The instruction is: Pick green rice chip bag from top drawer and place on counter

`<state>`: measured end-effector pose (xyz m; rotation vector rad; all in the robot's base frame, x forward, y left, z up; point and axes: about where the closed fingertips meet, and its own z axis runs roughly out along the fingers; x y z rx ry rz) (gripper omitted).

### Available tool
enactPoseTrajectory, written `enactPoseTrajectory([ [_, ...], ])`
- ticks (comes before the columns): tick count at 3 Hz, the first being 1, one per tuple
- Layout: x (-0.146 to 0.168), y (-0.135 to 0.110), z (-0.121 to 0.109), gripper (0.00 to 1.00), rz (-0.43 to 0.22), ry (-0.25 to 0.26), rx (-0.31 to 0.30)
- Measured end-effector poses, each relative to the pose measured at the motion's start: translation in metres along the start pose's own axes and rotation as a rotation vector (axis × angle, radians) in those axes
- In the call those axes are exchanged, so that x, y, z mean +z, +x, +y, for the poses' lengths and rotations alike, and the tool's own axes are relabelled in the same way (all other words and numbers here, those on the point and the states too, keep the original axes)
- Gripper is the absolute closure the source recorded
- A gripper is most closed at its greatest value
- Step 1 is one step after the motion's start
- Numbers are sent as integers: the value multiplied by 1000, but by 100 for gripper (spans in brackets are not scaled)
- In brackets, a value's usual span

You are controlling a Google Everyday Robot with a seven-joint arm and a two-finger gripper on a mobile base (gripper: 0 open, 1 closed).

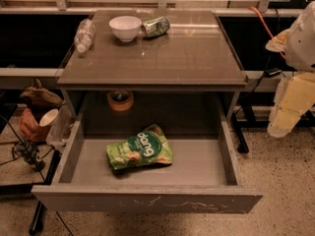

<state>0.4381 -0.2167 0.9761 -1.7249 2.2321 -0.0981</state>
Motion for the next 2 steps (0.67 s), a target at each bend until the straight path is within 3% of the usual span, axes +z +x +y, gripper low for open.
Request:
enactPoseTrajectory([
  [1,0,0,0,0,0,0,0],
  [2,22,-5,-1,0,-52,-10,-20],
])
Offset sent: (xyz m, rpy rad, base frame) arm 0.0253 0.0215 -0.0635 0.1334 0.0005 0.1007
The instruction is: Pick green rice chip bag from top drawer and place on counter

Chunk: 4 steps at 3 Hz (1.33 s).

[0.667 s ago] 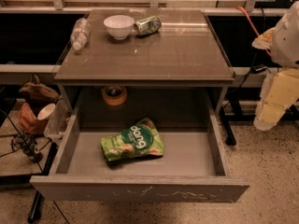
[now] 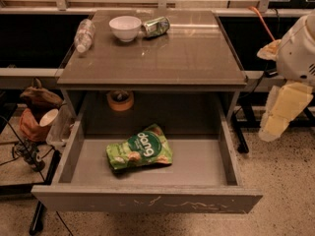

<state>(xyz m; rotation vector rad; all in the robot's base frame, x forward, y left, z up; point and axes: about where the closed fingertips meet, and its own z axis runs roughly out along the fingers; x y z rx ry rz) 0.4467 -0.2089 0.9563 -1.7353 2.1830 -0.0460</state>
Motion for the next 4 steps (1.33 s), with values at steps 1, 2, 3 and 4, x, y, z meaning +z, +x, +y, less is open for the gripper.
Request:
enactPoseTrajectory([
  [1,52,-13,1,0,-38,-1,-64],
  [2,119,-35,-3,0,-92,-16,-140],
  [3,174,-57,-6,0,-143,-30,-199],
  [4,174,-57,-6,0,-143,-30,-199],
])
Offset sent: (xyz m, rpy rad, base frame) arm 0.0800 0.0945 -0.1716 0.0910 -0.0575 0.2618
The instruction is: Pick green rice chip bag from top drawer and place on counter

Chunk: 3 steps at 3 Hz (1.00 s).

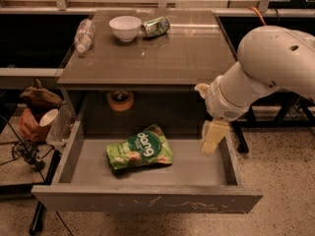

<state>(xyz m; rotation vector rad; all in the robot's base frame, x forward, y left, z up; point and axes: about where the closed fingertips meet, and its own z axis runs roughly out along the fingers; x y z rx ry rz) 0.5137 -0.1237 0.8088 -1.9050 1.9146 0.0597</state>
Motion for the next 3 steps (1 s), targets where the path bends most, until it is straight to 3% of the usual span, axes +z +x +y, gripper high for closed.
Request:
enactPoseTrajectory([
  [1,33,-17,6,0,-55,-23,-43],
  [3,144,-91,4,0,-265,-86,-215],
])
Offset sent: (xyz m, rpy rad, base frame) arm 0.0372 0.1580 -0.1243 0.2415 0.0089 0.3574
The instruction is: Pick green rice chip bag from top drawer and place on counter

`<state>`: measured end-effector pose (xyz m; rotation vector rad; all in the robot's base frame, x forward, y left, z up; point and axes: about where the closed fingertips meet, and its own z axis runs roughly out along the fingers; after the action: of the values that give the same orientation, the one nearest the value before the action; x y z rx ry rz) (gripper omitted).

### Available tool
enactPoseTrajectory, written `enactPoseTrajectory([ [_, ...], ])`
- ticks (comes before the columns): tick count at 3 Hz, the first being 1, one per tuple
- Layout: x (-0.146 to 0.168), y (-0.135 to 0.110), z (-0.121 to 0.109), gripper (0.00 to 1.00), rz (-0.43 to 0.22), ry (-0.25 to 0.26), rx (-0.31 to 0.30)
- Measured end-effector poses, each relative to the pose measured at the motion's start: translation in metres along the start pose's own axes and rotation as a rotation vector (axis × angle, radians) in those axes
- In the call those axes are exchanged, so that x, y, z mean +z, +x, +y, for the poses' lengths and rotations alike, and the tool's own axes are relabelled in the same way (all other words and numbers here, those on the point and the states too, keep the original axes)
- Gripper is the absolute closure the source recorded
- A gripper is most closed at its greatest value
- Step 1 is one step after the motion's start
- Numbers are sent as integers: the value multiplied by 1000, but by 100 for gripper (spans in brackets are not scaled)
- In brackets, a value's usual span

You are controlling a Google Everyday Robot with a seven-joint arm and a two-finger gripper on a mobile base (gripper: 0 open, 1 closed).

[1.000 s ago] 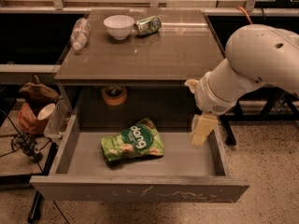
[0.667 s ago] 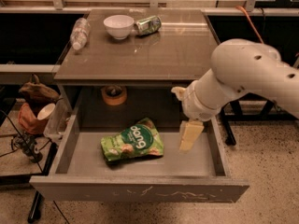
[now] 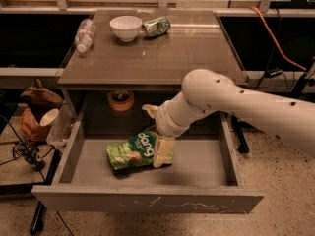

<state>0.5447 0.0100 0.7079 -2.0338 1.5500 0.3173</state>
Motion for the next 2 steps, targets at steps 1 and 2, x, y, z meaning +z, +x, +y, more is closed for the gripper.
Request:
enactPoseTrajectory([
  [1,44,-8,-4,0,-58,-25,-47],
  [2,77,-9,0,0,-113,-62,-51],
])
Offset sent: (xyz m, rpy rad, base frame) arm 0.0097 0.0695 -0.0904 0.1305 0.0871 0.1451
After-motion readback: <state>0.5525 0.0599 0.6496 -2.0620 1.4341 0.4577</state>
